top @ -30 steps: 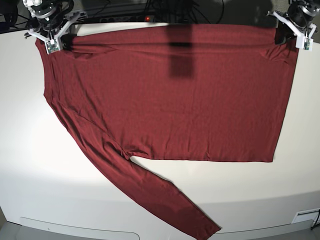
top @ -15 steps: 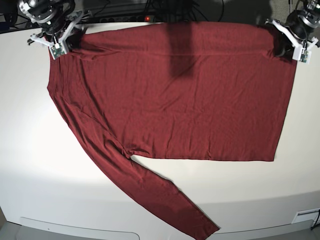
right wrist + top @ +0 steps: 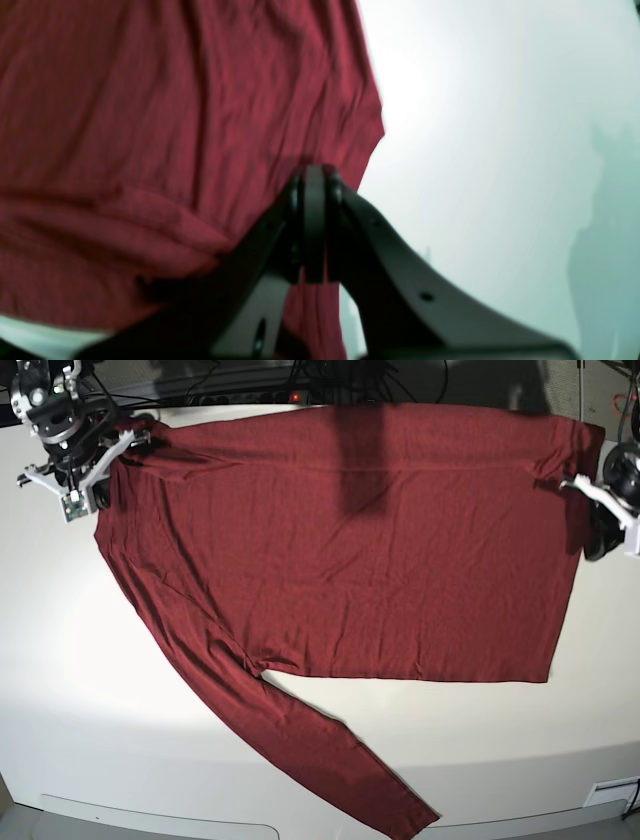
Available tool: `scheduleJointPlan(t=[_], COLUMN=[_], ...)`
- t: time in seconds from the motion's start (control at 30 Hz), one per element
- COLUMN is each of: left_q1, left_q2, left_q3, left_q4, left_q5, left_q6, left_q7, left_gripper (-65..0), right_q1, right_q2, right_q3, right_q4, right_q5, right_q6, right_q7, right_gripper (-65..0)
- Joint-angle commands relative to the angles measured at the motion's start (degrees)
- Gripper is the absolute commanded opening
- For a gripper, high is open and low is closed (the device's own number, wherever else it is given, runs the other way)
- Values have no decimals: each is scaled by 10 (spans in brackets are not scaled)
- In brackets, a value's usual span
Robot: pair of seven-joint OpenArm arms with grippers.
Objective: Fold the T-shirt properly
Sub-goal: 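Release the shirt and move both grippers to the hem corners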
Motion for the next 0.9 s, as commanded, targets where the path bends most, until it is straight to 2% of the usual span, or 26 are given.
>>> scheduleJointPlan(t=[0.0, 0.03, 0.07, 0.13, 0.2, 0.27, 0.37, 0.43, 0.5, 0.57, 0.63, 0.7, 0.8, 0.87], left_q1=[-18, -33, -47, -78, -114, -156, -229, -285, -341, -397, -450, -502, -573, -610], left_q2=[-10, -10, -10, -10, -10, -10, -10, -10, -10, -10, -10, -10, -10, -10], left_q3=[-5, -5, -5, -5, -5, -4, -4, -4, 3, 14, 28, 50, 86, 106], left_q4=[8, 8, 6, -8, -40, -92, -195, -273, -353, -431, -503, -573, -670, -726], left_q5=[-7, -7, -7, -7, -7, -8, -30, -53, -59, -53, -36, 0, 91, 127], left_q6=[2, 3, 3, 3, 2, 2, -8, -46, -74, -85, -91, -94, -92, -80], left_q7=[-15, -16, -15, -14, -3, 7, 26, 55, 70, 73, 72, 47, -19, -64], left_gripper=[-650, -621, -546, -444, -439, -439, -439, -439, -439, -439, -439, -439, -439, -439], right_q1=[11, 23, 35, 56, 73, 89, 114, 132, 151, 171, 188, 203, 223, 231], right_q2=[8, 8, 8, 8, 7, 6, 0, -12, -24, -32, -35, -35, -35, -35], right_q3=[4, 4, 4, 4, 4, 4, 4, 4, 4, 4, 4, 4, 4, 4], right_q4=[11, 11, 11, 10, 10, 10, 10, 10, 9, 9, 9, 9, 9, 9], right_q5=[1, 3, 16, 48, 61, 61, 59, 57, 57, 57, 59, 69, 92, 103], right_q6=[13, 27, 36, 42, 45, 48, 48, 53, 74, 104, 116, 116, 116, 116], right_q7=[7, -4, -20, -54, -65, -62, -61, -61, -71, -80, -81, -91, -130, -153], right_gripper=[-650, -650, -622, -522, -451, -424, -424, -424, -424, -424, -424, -424, -424, -424])
